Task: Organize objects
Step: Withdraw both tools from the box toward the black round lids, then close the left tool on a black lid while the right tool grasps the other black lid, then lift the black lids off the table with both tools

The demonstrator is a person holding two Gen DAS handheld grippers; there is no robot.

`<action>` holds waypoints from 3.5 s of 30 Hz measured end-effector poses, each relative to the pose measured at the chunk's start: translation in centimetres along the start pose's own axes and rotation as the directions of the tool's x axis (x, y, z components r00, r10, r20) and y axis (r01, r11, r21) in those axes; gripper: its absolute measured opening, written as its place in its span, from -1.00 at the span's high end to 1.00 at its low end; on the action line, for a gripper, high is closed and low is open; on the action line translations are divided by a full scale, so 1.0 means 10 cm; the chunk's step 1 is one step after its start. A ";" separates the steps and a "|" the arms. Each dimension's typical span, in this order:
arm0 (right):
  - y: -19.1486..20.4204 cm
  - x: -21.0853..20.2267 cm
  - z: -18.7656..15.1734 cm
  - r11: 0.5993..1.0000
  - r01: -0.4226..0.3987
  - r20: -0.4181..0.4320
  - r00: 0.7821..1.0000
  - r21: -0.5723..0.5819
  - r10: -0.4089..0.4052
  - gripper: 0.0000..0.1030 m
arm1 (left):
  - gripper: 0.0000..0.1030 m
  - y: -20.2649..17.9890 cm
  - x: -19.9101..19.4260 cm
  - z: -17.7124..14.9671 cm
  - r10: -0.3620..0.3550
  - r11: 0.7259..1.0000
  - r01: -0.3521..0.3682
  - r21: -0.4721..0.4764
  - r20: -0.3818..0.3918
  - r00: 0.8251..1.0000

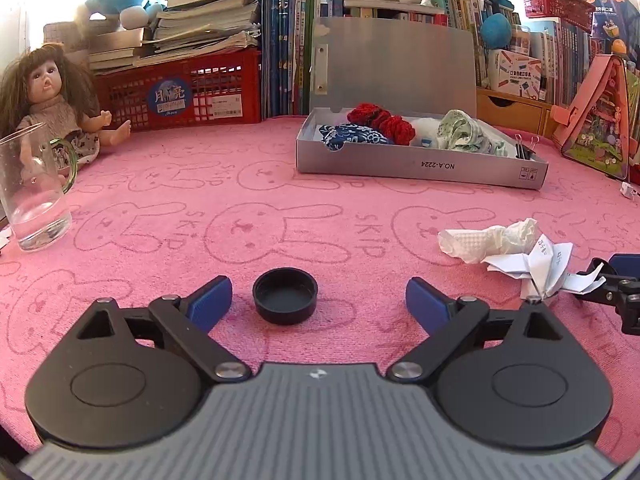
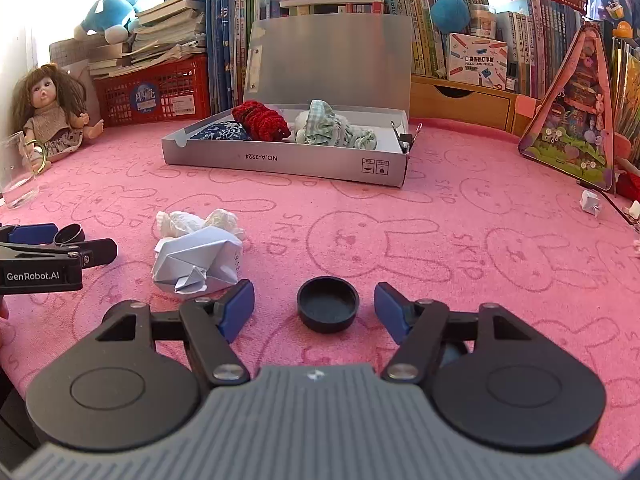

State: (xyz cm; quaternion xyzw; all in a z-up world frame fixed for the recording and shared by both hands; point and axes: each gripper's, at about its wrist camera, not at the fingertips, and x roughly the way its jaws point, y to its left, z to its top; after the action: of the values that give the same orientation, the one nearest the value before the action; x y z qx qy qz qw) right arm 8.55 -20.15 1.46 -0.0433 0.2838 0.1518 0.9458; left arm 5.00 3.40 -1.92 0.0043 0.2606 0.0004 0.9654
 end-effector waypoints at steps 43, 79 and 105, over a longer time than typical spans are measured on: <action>0.06 -0.13 0.04 0.999 -0.037 0.051 0.998 0.035 0.036 0.28 | 0.15 0.04 -0.10 0.11 0.061 0.997 -0.061 -0.037 0.000 0.998; 0.06 -0.08 0.00 0.998 -0.030 0.039 0.999 0.064 0.028 0.24 | 0.13 0.03 -0.08 0.08 0.059 0.998 -0.059 -0.027 -0.007 0.998; 0.13 -0.19 0.01 0.999 -0.032 0.071 0.997 0.019 0.031 0.29 | 0.27 -0.01 -0.21 0.17 0.028 0.999 -0.027 -0.023 0.026 0.999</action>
State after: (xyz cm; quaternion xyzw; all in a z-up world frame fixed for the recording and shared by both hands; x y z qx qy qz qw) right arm 6.73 -19.37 2.59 -0.0241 0.2523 0.1653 0.9531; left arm 4.06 3.25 0.58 -0.0032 0.2478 0.0165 0.9687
